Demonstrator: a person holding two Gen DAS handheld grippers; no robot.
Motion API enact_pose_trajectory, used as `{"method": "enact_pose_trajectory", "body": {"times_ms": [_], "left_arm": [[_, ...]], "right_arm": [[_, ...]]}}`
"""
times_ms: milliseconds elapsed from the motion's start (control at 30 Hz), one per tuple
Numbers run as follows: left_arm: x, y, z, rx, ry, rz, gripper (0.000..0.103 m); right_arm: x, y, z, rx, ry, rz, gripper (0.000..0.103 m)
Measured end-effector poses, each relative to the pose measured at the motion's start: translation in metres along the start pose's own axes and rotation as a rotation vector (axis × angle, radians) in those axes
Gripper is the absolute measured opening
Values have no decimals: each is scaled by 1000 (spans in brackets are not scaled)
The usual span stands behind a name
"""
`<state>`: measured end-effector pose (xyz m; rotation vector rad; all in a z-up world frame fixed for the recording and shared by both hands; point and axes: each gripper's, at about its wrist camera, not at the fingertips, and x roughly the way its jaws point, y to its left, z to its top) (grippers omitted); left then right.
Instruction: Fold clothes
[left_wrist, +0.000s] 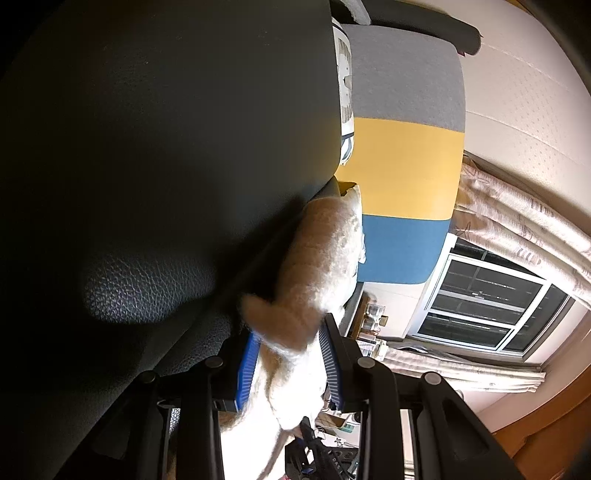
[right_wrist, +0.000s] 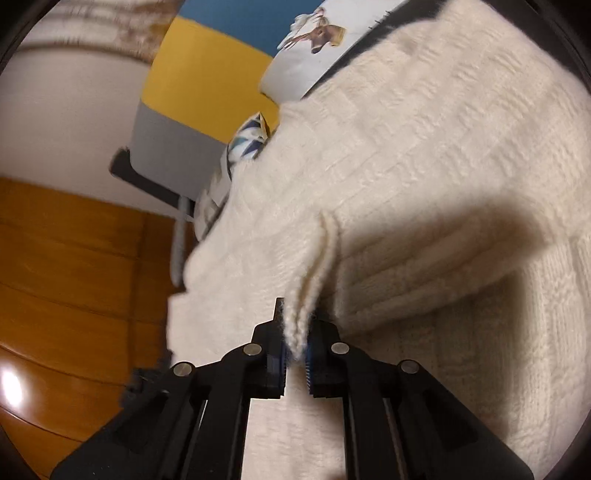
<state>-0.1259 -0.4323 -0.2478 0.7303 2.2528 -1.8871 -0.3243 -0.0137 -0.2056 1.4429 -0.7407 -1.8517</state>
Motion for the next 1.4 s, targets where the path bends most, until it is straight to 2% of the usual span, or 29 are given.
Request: {"method": "enact_pose_trajectory", "body": {"times_ms": [67,367,533,667,733,800,867,1000,1067,1100,1133,1233,1300,1333,1400], "left_arm": [[-2,0,0,-6,-1,-3,31],[4,-7,0,-29,-7,2,31],[10,-19,-1,-25,5,-10,31],[16,-30,-6,12,11,-6,31],[18,-37,-11,65,0,-1,28],[17,-48,-19,164,-17,14,22],[18,-53,-28,220,-4,29,19],[20,-47,-48,272,39,56,17],[19,-37,-55,240,59,44,17],[18,-32,-58,218,70,34,20],[17,-26,-60,196,80,25,27],[16,-17,-68,146,70,31,33],[16,-14,-70,113,49,17,38],[17,-12,-71,87,34,10,47],[26,-12,-72,25,0,-5,57]], "right_arm": [[-6,17,2,-65,-12,-19,8],[-54,147,27,-442,-70,-78,8],[-81,197,39,-550,-125,-82,8],[-93,215,48,-577,-157,-84,8],[-96,212,51,-576,-157,-90,8],[-98,203,53,-572,-158,-114,8],[-99,186,56,-548,-157,-144,8],[-98,131,64,-454,-137,-218,8],[-92,95,65,-384,-117,-240,8],[-88,76,64,-347,-105,-249,8],[-84,59,63,-313,-96,-250,8],[-76,24,59,-243,-76,-241,8],[-75,19,59,-233,-72,-228,8],[-77,20,59,-237,-74,-218,8],[-83,26,61,-254,-84,-194,8]]}}
